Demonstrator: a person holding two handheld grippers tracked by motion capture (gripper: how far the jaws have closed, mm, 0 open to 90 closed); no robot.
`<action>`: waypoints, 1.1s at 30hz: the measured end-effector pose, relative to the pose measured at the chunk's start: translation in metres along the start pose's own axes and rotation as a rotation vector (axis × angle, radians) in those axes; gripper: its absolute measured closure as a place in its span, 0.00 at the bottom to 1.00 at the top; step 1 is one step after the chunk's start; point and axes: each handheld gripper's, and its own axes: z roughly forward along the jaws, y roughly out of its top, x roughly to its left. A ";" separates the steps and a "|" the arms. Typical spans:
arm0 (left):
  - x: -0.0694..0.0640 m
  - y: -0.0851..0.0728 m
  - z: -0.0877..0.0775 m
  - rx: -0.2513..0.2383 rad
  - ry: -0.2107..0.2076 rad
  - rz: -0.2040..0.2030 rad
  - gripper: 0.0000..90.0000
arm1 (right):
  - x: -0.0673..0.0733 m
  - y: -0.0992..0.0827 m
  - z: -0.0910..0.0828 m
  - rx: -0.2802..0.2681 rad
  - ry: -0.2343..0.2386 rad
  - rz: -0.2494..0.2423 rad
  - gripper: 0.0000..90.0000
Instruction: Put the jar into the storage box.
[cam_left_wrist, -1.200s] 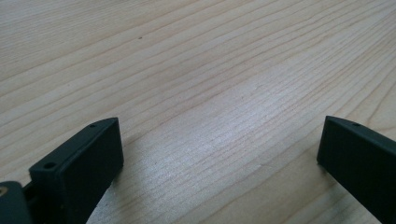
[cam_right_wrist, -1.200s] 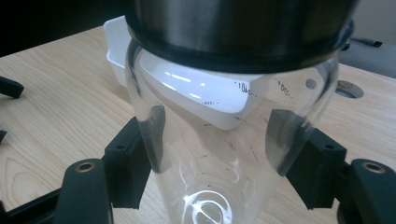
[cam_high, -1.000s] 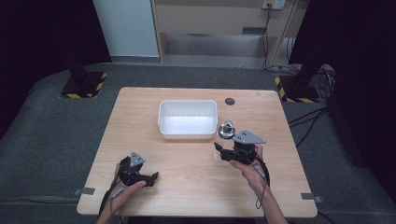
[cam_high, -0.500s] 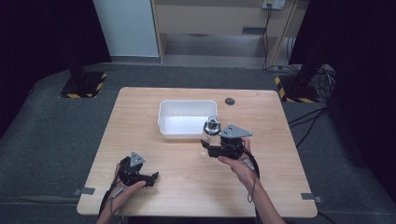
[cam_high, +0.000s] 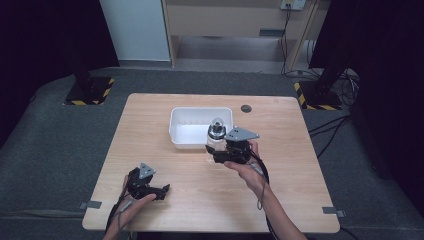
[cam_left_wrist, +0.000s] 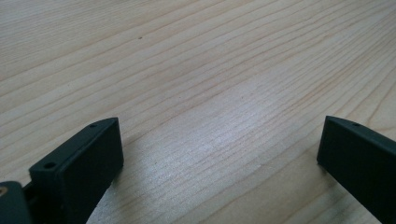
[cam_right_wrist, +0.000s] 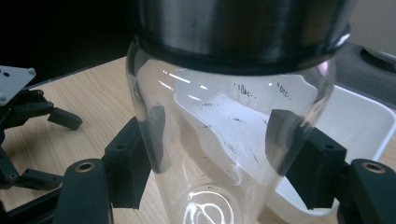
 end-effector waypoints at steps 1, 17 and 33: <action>0.000 0.000 0.000 0.000 0.000 0.000 0.00 | 0.000 0.003 0.004 0.001 0.005 0.001 0.35; 0.000 0.000 0.000 0.001 0.000 0.001 0.00 | -0.001 0.035 0.030 -0.004 0.025 0.003 0.35; 0.000 0.000 0.000 0.001 0.000 0.002 0.00 | -0.016 0.061 0.063 -0.002 -0.018 0.027 0.35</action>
